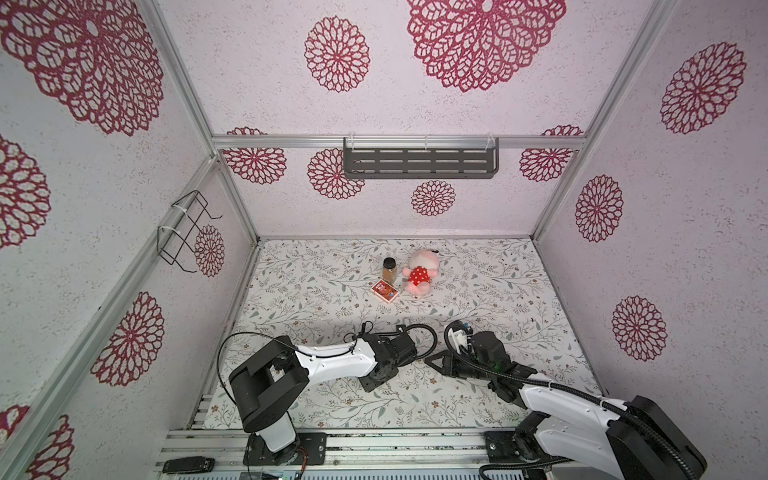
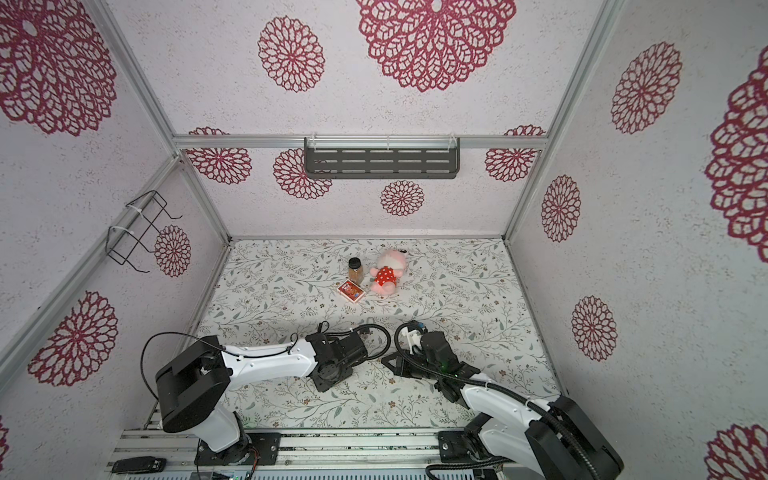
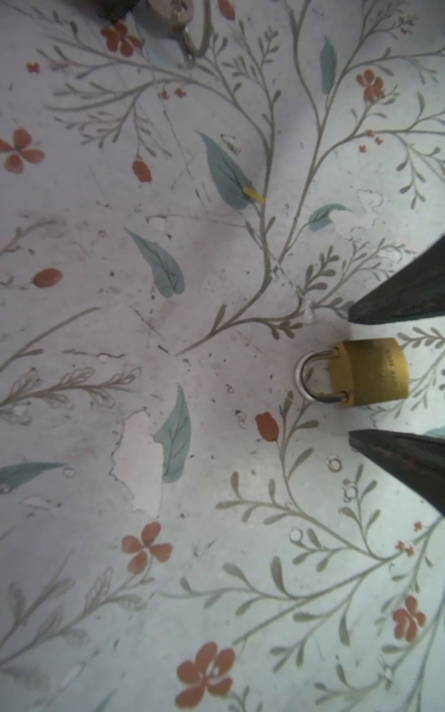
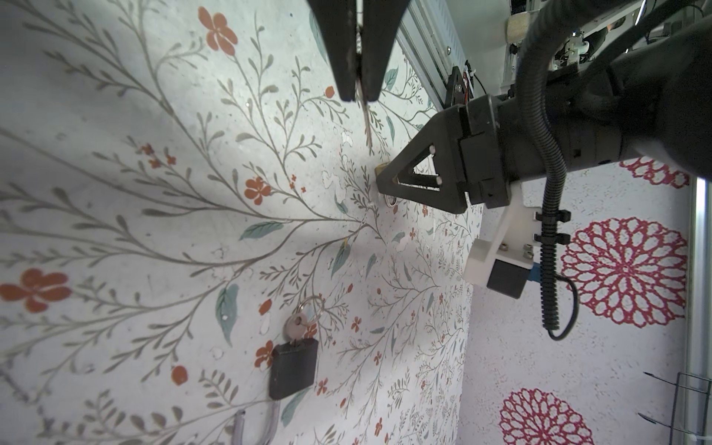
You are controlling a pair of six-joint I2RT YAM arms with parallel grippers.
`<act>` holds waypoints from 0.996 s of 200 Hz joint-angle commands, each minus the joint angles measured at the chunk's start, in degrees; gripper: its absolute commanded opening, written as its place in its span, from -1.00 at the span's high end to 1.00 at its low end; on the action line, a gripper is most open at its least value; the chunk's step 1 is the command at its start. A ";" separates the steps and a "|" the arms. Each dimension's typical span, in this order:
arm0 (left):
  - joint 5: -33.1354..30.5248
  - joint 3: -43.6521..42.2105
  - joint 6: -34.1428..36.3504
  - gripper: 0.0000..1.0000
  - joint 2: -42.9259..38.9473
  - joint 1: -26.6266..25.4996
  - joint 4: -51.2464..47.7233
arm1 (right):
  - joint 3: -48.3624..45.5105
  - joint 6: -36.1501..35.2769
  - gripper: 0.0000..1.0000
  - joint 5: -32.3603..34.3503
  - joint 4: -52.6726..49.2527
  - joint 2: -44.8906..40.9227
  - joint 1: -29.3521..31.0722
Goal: Unlock with the key
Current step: 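Close the left gripper on the brass padlock body and lift it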
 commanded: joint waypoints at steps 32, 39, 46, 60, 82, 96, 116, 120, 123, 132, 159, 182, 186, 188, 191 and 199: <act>-0.34 1.35 0.70 0.09 2.45 -0.01 -0.27 | -0.32 -0.43 1.00 -0.95 2.12 -0.65 -0.52; -0.41 1.54 0.77 0.12 2.69 -0.01 -0.50 | -0.33 -0.48 1.00 -0.90 2.21 -0.67 -0.53; -0.51 1.69 0.85 0.14 2.91 -0.01 -0.68 | -0.27 -0.45 1.00 -0.95 2.26 -0.65 -0.60; -0.51 1.84 1.12 0.17 3.26 -0.03 -0.70 | -0.31 -0.42 1.00 -1.07 2.25 -0.70 -0.60; -0.25 1.65 1.54 0.22 3.27 -0.01 -0.38 | -0.34 -0.32 1.00 -1.25 2.29 -0.79 -0.80; -0.34 1.59 1.55 0.26 3.10 -0.01 -0.69 | -0.29 -0.23 1.00 -1.30 2.34 -0.86 -0.78; -0.02 1.54 1.89 0.30 3.09 -0.01 -0.79 | -0.34 -0.23 1.00 -1.49 2.47 -0.66 -0.87; 0.08 1.49 2.02 0.31 3.09 -0.01 -0.77 | -0.33 -0.15 1.00 -1.52 2.50 -0.62 -0.88; 0.17 1.48 2.09 0.31 3.09 0.03 -0.80 | -0.34 -0.18 1.00 -1.52 2.59 -0.61 -0.93; 0.32 1.47 2.35 0.34 3.09 -0.01 -0.75 | -0.32 -0.14 1.00 -1.52 2.58 -0.47 -0.84; 0.37 1.42 2.35 0.39 2.71 0.00 -0.93 | -0.28 -0.05 1.00 -1.52 2.71 -0.30 -0.89; 0.04 1.70 2.31 0.45 1.75 -0.01 -0.89 | -0.11 -0.05 1.00 -1.69 2.64 0.05 -0.92; -0.06 1.79 2.25 0.46 1.53 0.07 -0.88 | -0.05 -0.07 1.00 -1.69 2.57 -0.03 -0.88; -0.07 1.77 2.23 0.46 1.45 0.07 -0.86 | -0.01 -0.06 1.00 -1.69 2.58 -0.01 -0.87; -0.09 1.81 2.25 0.46 1.28 0.08 -0.88 | 0.01 -0.05 1.00 -1.69 2.49 -0.02 -0.93; -0.19 1.98 2.37 0.49 0.85 0.16 -0.84 | 0.11 -0.18 1.00 -1.69 2.25 0.05 -0.87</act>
